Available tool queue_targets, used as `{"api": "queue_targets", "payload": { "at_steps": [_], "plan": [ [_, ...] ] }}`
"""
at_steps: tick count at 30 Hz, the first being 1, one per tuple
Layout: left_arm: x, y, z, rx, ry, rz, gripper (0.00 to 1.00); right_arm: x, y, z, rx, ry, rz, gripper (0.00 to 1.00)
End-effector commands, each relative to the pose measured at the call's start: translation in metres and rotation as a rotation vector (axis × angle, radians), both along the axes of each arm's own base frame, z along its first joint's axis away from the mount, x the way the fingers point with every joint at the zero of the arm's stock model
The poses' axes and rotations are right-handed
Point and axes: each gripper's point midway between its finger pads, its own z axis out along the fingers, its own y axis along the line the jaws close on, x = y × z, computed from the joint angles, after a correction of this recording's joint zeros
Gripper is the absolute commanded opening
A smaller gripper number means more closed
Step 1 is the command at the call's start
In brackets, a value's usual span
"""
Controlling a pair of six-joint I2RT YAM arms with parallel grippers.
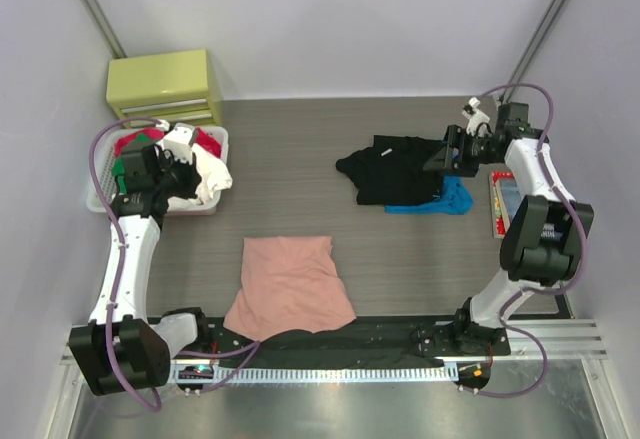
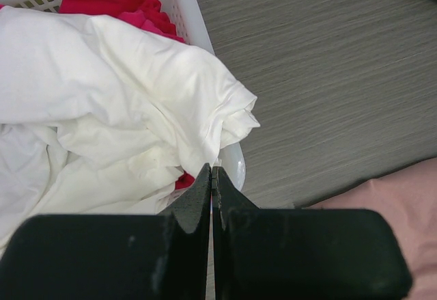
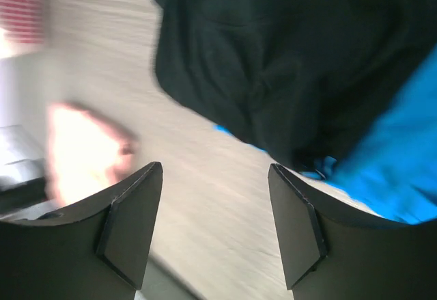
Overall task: Fold and stack the t-shirts
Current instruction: Put the neatly folded tshirt into the corner of the board with both arms
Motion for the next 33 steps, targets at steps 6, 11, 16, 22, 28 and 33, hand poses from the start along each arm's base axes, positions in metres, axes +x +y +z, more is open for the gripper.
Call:
{"api": "queue_targets", "payload": {
  "at_steps": [6,11,16,22,28,33],
  "plan": [
    [0.002,0.001,0.008,0.008,-0.031,-0.008,0.0,-0.003,-0.004,-0.006,0.302,0.125,0.002,0.68],
    [0.004,0.001,0.01,0.005,-0.03,-0.006,0.0,0.004,-0.009,-0.019,0.291,0.145,-0.008,0.68],
    [0.004,0.002,0.012,0.008,-0.036,-0.004,0.0,0.019,-0.022,-0.042,0.229,0.161,-0.043,0.68],
    [0.003,0.002,0.012,0.012,-0.037,-0.004,0.0,0.041,-0.033,-0.06,0.195,0.168,-0.072,0.68],
    [0.004,0.003,0.01,0.012,-0.028,-0.002,0.0,0.049,-0.03,-0.068,0.188,0.176,-0.076,0.66],
    [0.004,0.003,0.01,0.016,-0.029,0.001,0.0,0.045,-0.029,-0.077,0.168,0.189,-0.076,0.18]
  ]
}}
